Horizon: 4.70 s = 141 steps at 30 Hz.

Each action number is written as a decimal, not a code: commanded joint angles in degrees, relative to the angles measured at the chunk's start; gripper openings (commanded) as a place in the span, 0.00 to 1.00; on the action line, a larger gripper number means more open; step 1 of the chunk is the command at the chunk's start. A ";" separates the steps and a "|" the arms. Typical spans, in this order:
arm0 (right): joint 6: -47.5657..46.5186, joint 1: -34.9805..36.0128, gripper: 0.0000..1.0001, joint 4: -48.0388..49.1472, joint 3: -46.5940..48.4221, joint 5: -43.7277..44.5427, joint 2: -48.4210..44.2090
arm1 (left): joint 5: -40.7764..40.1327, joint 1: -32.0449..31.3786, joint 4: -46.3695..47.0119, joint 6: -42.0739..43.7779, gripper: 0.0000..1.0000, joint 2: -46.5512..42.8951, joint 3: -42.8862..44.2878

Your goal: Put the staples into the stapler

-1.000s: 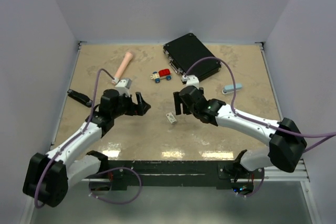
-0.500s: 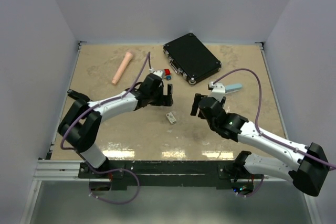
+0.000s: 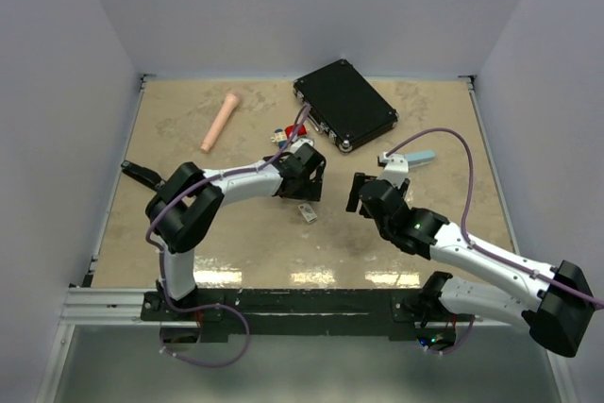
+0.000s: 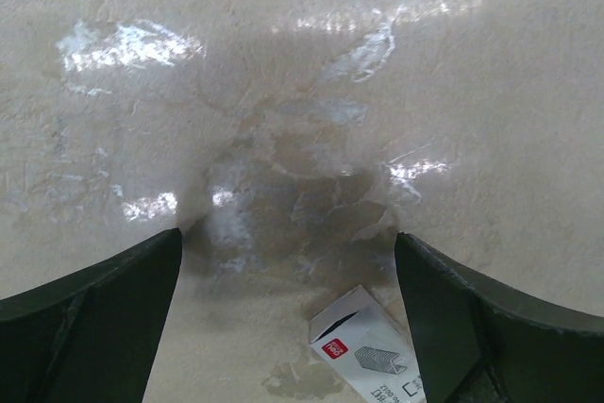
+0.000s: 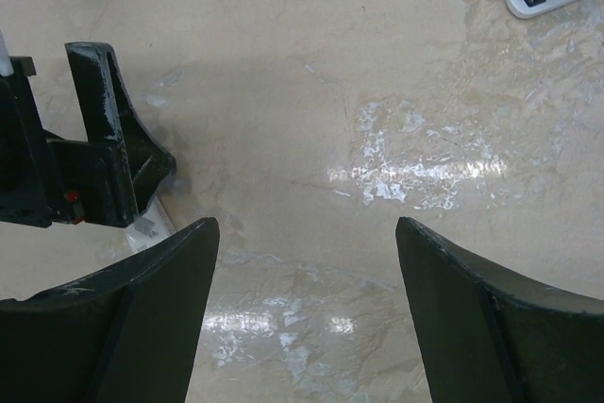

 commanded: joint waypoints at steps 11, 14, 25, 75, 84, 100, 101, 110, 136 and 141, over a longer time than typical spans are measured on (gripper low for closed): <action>-4.54 0.03 0.79 9.53 -2.12 -5.22 -0.43 | -3.69 -0.27 -3.56 -7.21 0.99 -7.95 -9.74; -5.07 0.03 0.79 11.38 -2.82 -7.77 -0.70 | -2.29 -0.27 -3.12 -8.18 0.99 -9.97 -12.11; -5.43 -0.06 0.77 13.84 -3.97 -15.25 0.18 | 1.24 -0.71 3.02 -1.71 1.00 -18.58 -17.30; -1.65 -11.75 0.76 21.40 -11.00 -35.38 1.58 | 42.90 2.63 10.86 73.74 0.67 -10.25 -19.33; 0.38 -11.92 0.73 24.21 -10.56 -37.93 7.29 | 44.83 2.54 9.80 68.74 0.48 -9.72 -18.45; -1.03 -12.10 0.57 32.82 -7.57 -47.33 21.18 | 42.64 1.66 10.24 65.83 0.41 -10.33 -19.24; -1.03 -12.10 0.56 33.35 -7.14 -47.68 21.80 | 42.55 1.75 10.15 65.91 0.41 -10.42 -19.33; -1.20 -12.36 0.46 36.34 -5.46 -49.27 26.19 | 42.28 1.66 10.06 65.56 0.40 -10.07 -19.41; -4.63 -12.98 0.16 31.16 -3.01 -52.17 32.00 | 42.55 1.57 10.15 64.60 0.36 -9.37 -18.53; -5.42 -12.89 0.13 29.76 -2.21 -52.43 31.91 | 42.55 1.57 10.33 64.07 0.36 -9.72 -18.36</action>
